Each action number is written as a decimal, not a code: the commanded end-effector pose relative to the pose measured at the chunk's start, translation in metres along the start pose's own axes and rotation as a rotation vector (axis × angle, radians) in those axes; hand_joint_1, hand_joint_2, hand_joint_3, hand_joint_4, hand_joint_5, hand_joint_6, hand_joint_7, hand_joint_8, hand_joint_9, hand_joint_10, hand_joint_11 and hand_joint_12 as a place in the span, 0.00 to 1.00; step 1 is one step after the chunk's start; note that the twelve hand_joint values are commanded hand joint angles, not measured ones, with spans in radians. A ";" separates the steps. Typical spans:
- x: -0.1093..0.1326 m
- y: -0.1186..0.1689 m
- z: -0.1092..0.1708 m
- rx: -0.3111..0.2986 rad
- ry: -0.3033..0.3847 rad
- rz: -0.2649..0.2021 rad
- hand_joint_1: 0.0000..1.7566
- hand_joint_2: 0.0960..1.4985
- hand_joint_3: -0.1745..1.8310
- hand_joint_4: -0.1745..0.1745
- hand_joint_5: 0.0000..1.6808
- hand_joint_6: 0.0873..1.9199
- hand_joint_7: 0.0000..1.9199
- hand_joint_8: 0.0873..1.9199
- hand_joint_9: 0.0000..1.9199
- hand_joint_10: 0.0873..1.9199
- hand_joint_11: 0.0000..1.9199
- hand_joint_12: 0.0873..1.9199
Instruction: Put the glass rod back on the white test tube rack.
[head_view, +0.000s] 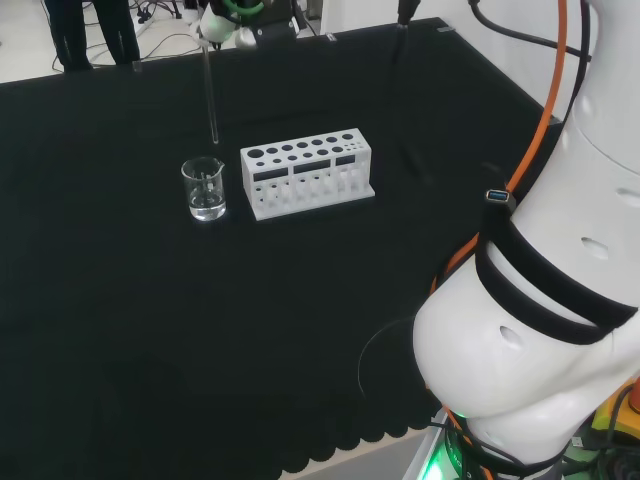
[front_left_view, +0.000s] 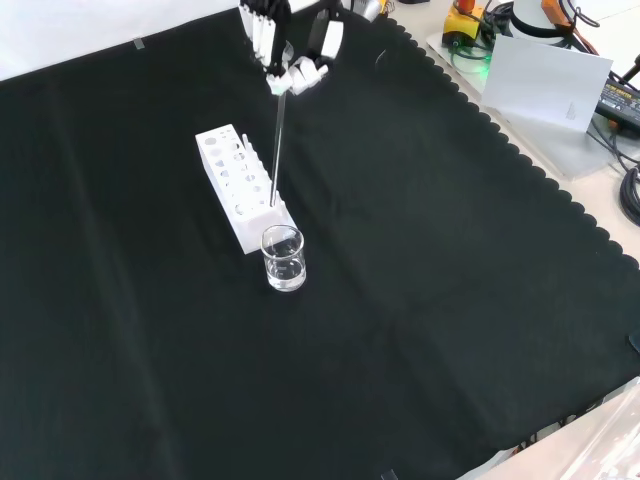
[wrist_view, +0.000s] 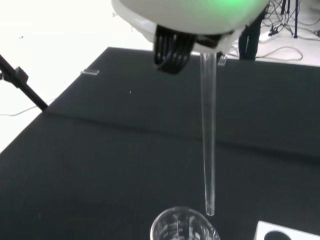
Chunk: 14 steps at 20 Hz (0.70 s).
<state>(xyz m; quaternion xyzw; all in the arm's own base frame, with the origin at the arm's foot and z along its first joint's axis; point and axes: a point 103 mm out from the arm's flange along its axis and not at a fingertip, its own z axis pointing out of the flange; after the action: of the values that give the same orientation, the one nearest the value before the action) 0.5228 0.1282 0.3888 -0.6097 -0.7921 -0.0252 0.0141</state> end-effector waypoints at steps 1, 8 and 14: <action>-0.020 -0.005 -0.009 -0.012 0.019 0.038 0.76 0.36 0.45 0.00 0.76 0.20 0.73 0.34 0.91 0.23 0.89 0.18; -0.044 -0.008 -0.011 -0.017 0.017 0.080 0.76 0.36 0.45 0.00 0.76 0.20 0.73 0.34 0.91 0.23 0.89 0.18; -0.064 -0.012 -0.014 -0.020 0.027 0.113 0.76 0.36 0.45 0.00 0.76 0.20 0.73 0.34 0.91 0.23 0.89 0.18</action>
<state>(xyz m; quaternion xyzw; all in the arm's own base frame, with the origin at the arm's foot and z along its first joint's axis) 0.5278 0.0731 0.3975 -0.6469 -0.7614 -0.0380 0.0190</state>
